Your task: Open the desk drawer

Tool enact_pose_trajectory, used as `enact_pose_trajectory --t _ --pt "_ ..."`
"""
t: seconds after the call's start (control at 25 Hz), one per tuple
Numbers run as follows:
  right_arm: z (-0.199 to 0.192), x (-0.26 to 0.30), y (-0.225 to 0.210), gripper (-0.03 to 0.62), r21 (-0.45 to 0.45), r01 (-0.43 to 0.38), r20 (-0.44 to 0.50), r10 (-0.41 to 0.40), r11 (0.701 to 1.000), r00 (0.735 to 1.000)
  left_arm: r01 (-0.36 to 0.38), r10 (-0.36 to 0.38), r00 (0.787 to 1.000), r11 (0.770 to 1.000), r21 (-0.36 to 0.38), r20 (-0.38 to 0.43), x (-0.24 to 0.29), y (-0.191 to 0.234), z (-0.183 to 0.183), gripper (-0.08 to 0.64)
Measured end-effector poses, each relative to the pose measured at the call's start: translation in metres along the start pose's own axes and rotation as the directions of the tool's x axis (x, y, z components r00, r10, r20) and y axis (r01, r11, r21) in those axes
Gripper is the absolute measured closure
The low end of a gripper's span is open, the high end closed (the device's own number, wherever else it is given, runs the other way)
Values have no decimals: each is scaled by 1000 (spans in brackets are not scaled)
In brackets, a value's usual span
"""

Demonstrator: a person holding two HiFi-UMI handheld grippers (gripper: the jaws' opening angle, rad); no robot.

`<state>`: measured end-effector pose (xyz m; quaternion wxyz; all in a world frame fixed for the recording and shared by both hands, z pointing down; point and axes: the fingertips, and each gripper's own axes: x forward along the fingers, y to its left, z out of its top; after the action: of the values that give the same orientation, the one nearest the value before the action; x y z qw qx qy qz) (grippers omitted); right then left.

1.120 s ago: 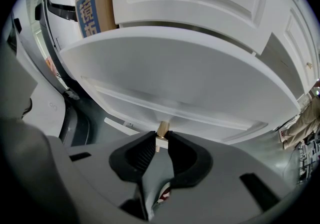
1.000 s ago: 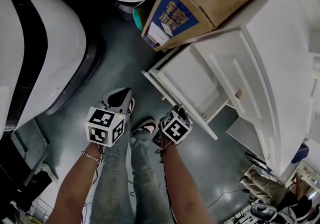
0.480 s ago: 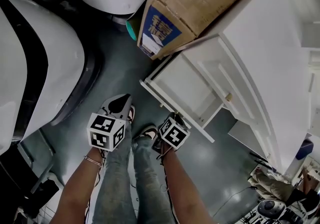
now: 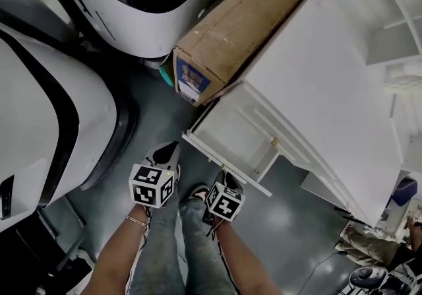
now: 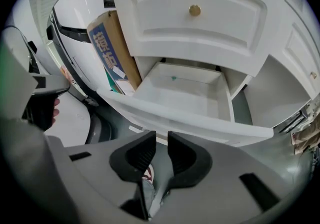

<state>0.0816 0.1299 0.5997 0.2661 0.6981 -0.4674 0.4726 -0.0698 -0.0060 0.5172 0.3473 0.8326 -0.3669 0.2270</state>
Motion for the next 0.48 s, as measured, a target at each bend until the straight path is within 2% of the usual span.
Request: enact_pose_trajectory --t 0.2,0.48 --pt "23 -40 5 503 -24 -28 64 29 999 998 22 -22 1000 999 31 6 -10 -24 31 543" --pt "63 -83 -3 495 27 -27 154 23 999 988 31 -32 999 998 53 18 -36 -48 68 543"
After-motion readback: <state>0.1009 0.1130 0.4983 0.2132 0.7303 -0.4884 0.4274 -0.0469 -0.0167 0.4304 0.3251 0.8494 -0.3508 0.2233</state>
